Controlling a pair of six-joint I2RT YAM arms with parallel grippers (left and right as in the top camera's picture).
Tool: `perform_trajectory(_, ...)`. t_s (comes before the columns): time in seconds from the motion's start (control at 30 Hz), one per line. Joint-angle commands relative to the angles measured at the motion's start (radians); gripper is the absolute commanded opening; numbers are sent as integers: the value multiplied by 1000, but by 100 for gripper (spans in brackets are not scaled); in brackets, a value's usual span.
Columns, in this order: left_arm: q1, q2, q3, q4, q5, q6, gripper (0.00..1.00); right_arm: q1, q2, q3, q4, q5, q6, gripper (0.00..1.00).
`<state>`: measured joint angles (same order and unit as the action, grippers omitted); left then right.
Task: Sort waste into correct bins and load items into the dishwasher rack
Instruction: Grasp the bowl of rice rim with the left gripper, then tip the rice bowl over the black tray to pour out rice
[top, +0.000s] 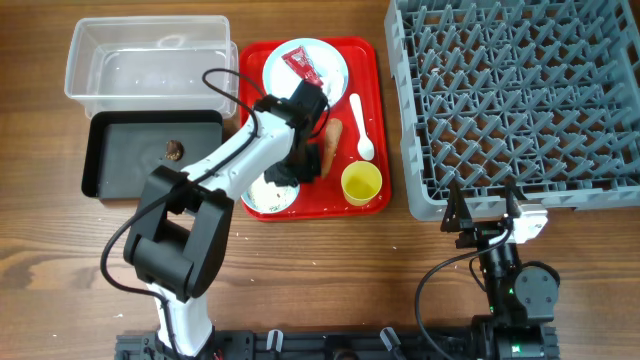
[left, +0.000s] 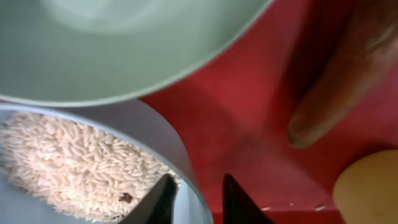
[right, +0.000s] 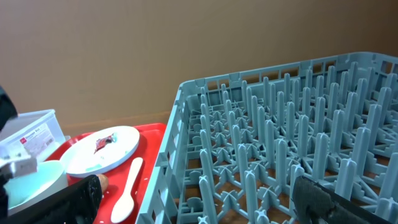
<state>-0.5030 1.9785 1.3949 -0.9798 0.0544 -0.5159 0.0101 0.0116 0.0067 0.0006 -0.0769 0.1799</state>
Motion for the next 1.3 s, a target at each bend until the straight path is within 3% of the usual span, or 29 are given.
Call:
perform_trajectory(0.0,1,2,-10,8,24,14,4,-1,-7,-2,3,13,10,100)
perform_trajectory(0.2,1,1,-6,-14,64,11,4,-1,-7,-2,3,13,10,99)
perform_trajectory(0.4,2,-34,81,-169,129,11,4,-1,-7,-2,3,13,10,100)
perform_trajectory(0.7,66,-201,153,-219,194,73,4,-1,-7,-2,3,13,10,100)
perform_trajectory(0.93,333,-302,153,-216,369,225,4,-1,-7,-2,3,13,10,100)
perform_trajectory(1.27,796,-250,142,-102,739,470,4,-1,-7,-2,3,13,10,100)
